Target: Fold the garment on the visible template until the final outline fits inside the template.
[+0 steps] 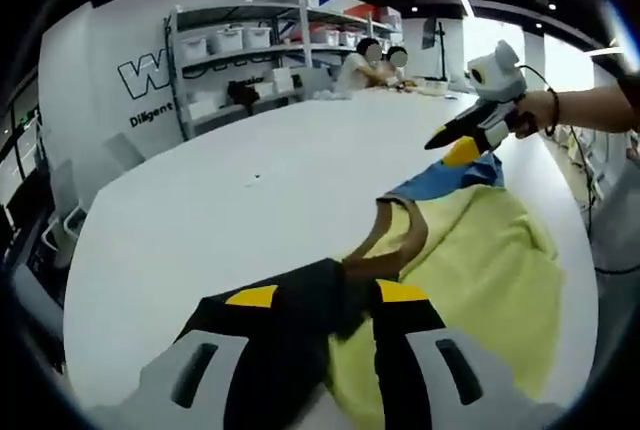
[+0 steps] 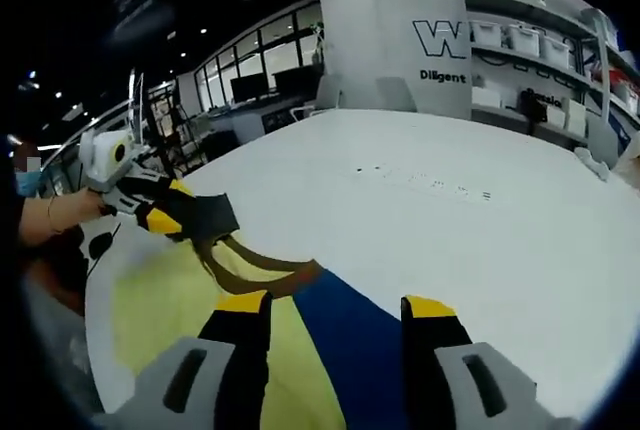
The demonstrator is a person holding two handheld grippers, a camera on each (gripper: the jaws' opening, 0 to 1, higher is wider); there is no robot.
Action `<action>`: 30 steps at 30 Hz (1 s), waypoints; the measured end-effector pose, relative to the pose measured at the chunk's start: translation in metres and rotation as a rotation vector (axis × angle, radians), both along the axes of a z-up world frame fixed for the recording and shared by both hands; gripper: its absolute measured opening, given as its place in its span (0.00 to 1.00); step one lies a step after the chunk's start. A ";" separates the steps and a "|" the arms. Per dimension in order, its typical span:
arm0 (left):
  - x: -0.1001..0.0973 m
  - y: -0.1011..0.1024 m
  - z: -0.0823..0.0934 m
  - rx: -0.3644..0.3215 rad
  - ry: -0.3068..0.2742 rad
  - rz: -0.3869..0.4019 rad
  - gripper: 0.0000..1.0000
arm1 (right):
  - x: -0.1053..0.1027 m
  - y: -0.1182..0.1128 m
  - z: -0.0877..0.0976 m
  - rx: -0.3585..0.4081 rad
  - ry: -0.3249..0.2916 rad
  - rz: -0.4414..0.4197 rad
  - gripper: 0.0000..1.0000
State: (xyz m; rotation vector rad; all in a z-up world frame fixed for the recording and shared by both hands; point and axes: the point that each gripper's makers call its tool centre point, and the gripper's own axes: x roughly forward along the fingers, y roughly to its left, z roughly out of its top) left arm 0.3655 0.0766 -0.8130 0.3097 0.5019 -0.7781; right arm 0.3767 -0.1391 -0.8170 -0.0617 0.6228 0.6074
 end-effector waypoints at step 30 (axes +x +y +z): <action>0.003 -0.011 -0.042 0.163 0.075 -0.059 0.14 | 0.023 0.017 -0.047 -0.177 0.066 0.172 0.21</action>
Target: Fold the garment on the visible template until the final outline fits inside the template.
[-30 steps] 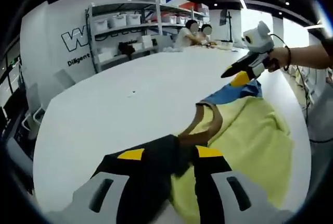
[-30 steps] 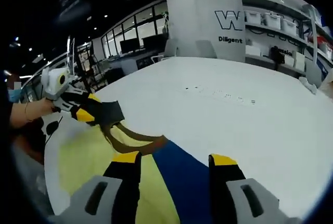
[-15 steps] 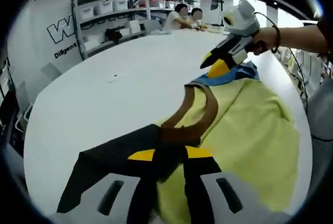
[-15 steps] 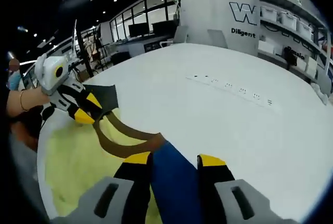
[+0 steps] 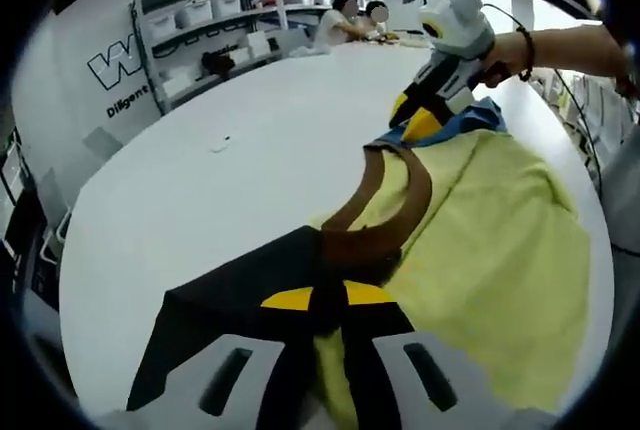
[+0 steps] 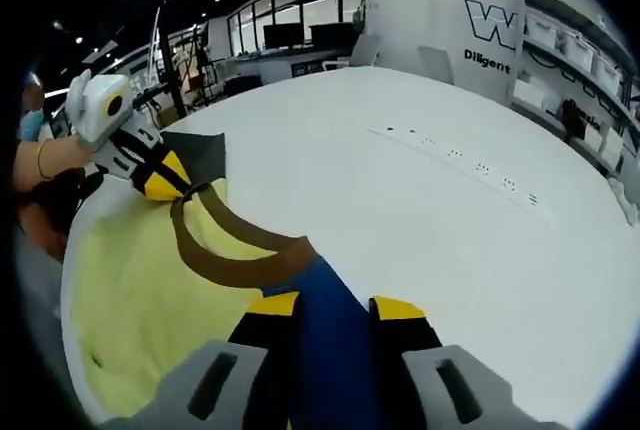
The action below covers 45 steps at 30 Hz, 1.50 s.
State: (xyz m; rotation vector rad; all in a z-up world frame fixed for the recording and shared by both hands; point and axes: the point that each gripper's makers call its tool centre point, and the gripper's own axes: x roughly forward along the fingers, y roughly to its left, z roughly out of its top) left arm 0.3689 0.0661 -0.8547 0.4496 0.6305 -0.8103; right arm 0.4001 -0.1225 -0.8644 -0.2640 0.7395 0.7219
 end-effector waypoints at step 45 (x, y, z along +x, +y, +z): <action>0.087 -0.014 0.054 -0.153 -0.159 0.196 0.01 | 0.049 -0.020 0.050 -0.073 -0.192 -0.166 0.00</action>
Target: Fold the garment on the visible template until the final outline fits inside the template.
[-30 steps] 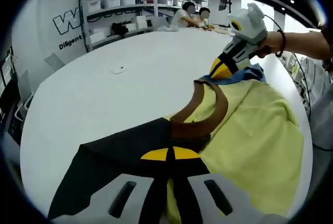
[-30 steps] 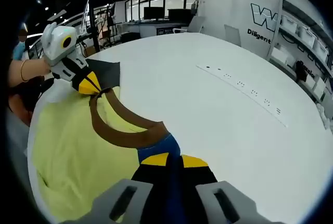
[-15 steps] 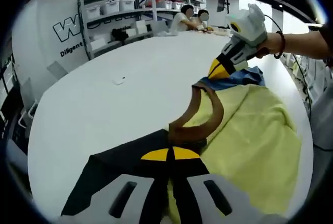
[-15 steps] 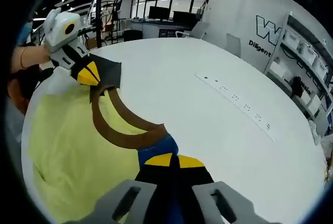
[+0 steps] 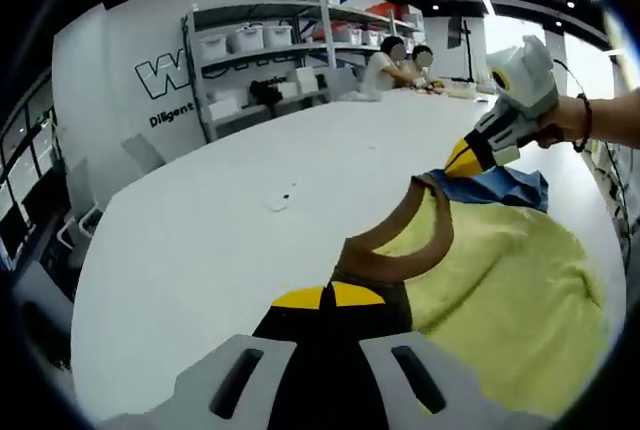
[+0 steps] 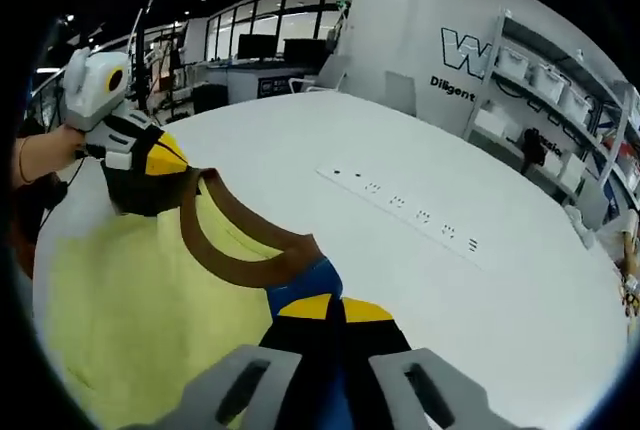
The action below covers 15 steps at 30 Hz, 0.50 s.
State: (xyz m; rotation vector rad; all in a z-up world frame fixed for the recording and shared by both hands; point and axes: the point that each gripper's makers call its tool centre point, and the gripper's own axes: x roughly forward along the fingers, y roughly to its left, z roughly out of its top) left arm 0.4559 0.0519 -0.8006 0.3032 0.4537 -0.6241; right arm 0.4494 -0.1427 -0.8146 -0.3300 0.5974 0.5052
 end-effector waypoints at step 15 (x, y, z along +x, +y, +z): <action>0.062 -0.004 -0.031 0.164 -0.044 0.065 0.01 | 0.040 -0.007 -0.025 -0.029 0.011 -0.125 0.00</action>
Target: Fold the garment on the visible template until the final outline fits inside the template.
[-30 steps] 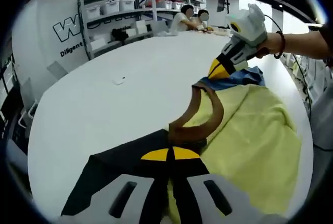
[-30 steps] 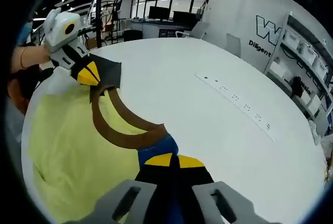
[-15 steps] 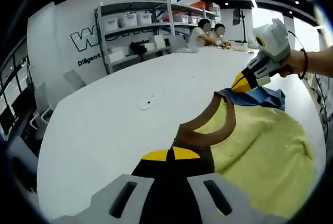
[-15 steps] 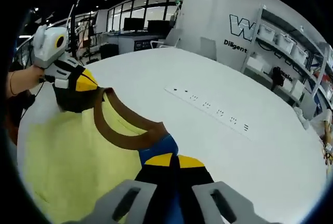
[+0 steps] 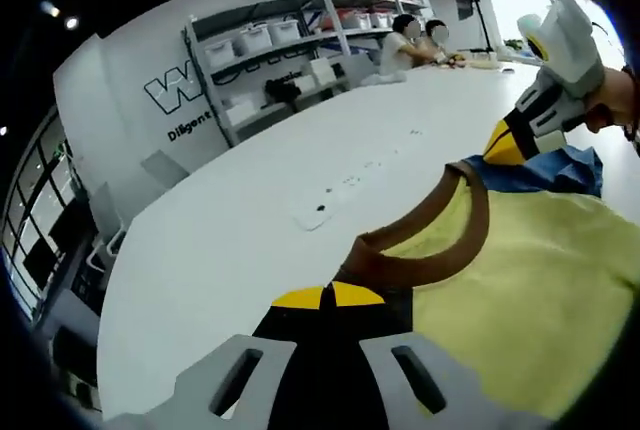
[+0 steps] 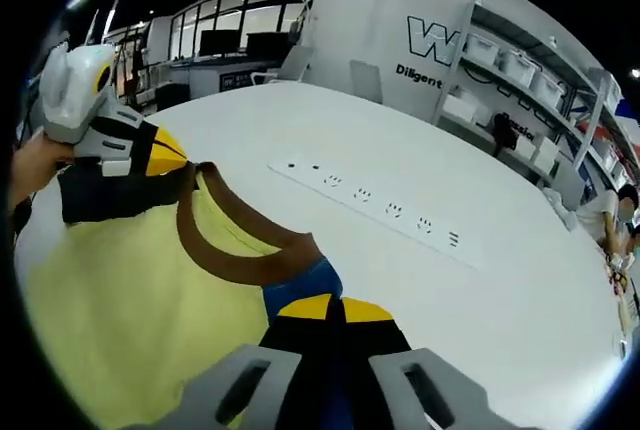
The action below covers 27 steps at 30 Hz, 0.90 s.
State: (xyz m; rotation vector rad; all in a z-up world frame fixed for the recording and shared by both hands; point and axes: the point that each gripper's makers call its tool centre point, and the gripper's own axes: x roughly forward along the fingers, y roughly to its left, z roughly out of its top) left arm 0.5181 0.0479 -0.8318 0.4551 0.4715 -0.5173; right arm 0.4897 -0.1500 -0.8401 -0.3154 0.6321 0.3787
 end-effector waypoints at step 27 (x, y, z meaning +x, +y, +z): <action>0.013 0.053 -0.012 0.095 0.042 0.146 0.02 | 0.028 0.000 -0.023 0.040 0.001 -0.018 0.00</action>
